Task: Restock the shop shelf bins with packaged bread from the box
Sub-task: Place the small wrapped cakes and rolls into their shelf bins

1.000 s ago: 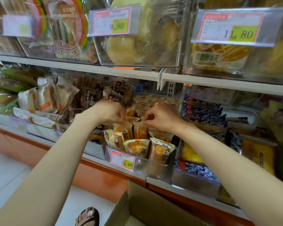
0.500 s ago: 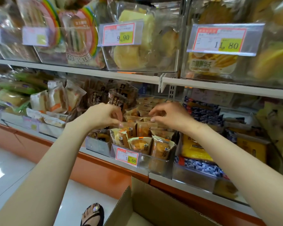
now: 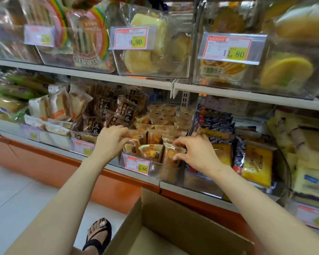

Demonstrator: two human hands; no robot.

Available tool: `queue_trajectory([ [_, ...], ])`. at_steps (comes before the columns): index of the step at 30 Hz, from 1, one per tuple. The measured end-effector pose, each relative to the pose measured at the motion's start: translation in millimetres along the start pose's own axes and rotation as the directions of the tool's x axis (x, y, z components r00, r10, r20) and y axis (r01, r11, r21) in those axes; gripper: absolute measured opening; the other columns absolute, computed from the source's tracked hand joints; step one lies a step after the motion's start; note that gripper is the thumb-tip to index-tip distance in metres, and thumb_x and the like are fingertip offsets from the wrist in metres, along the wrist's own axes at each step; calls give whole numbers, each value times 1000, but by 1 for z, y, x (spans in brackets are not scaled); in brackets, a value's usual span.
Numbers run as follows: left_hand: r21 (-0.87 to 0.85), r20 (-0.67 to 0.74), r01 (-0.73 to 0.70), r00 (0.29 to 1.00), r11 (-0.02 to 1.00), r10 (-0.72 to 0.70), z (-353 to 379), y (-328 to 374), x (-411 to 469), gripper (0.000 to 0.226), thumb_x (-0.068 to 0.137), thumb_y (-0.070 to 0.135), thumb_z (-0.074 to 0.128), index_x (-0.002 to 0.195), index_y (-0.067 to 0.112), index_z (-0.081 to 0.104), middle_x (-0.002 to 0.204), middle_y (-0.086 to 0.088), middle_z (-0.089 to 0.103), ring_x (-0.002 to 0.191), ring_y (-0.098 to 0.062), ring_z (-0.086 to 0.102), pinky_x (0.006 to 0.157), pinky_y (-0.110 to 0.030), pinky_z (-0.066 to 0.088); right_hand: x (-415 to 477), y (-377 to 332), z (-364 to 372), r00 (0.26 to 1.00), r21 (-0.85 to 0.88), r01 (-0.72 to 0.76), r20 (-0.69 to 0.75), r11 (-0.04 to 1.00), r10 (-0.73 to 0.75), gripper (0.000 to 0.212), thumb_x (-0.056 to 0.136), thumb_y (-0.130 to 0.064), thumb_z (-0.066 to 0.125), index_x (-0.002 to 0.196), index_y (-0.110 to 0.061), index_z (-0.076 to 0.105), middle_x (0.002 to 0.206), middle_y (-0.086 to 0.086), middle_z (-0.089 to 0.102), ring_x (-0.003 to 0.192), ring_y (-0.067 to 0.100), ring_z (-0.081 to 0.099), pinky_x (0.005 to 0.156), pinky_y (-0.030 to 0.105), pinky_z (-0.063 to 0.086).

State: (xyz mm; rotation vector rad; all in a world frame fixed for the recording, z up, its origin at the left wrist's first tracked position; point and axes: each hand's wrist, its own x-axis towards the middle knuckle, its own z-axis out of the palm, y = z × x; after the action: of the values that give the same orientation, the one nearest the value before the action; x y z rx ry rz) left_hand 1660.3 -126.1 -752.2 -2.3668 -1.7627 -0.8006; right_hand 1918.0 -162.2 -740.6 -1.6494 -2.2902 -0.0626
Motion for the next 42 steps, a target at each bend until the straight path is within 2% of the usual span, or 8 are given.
queue_trajectory([
  [9, -49, 129, 108, 986, 993, -101, -11, 4, 14, 8, 89, 19, 61, 95, 16, 65, 99, -1, 68, 94, -21, 61, 77, -32, 44, 6, -2, -3, 995, 198, -67, -55, 978, 79, 20, 82, -31, 70, 101, -26, 73, 98, 2, 68, 102, 20, 55, 100, 38, 39],
  [15, -136, 235, 74, 971, 988, -40, -17, -4, 10, 7, 86, 12, 65, 92, 13, 67, 95, -1, 70, 84, -21, 67, 78, -30, 52, 9, -3, -1, 992, 203, -43, -103, 978, 65, 10, 83, -27, 70, 89, -21, 74, 84, -3, 64, 84, 10, 40, 96, 32, 32],
  [19, -117, 93, -5, 996, 993, 16, -14, -1, 10, 2, 82, 6, 67, 83, 7, 66, 94, -5, 66, 94, -21, 59, 83, -35, 46, 11, -7, 0, 992, 194, -38, -111, 980, 61, 7, 83, -26, 69, 85, -21, 74, 87, -3, 65, 91, 16, 48, 99, 33, 29],
  [24, -141, -1, 19, 1000, 990, -19, -9, 11, 8, 5, 88, 5, 56, 87, 6, 62, 75, -1, 62, 75, -25, 58, 62, -30, 37, 13, -9, 2, 990, 379, -101, -57, 920, 132, 5, 82, -25, 71, 77, -24, 73, 85, -7, 70, 93, 16, 60, 101, 45, 38],
  [28, -75, -49, 50, 997, 996, -54, -6, 12, 10, 10, 90, 9, 54, 94, 7, 63, 87, -11, 70, 86, -35, 61, 65, -34, 35, 14, -9, 4, 986, 427, -135, -28, 894, 163, 8, 84, -24, 70, 76, -25, 72, 80, -7, 68, 91, 17, 62, 99, 48, 41],
  [33, -15, -75, 61, 995, 998, -62, -4, 13, 10, 11, 89, 14, 56, 95, 9, 65, 92, -10, 70, 91, -32, 61, 65, -31, 32, 16, -8, 7, 988, 491, -98, -54, 865, 143, 4, 83, -18, 70, 82, -20, 74, 82, -7, 67, 87, 9, 61, 87, 29, 49],
  [36, 35, -28, 52, 998, 998, -51, -8, 7, 11, 12, 87, 19, 62, 94, 11, 67, 97, -7, 67, 98, -28, 58, 72, -34, 39, 16, -8, 7, 990, 478, -28, -107, 878, 90, 4, 81, -13, 72, 83, -15, 75, 79, -9, 62, 80, 6, 57, 74, 13, 40],
  [42, 87, 57, 92, 994, 992, -98, -11, 1, 8, 15, 84, 20, 66, 96, 12, 68, 97, -7, 68, 100, -29, 56, 78, -37, 44, 19, -12, 12, 987, 514, 23, -146, 857, 61, 9, 82, -6, 70, 82, -13, 74, 81, -5, 66, 81, 6, 59, 78, 16, 44],
])
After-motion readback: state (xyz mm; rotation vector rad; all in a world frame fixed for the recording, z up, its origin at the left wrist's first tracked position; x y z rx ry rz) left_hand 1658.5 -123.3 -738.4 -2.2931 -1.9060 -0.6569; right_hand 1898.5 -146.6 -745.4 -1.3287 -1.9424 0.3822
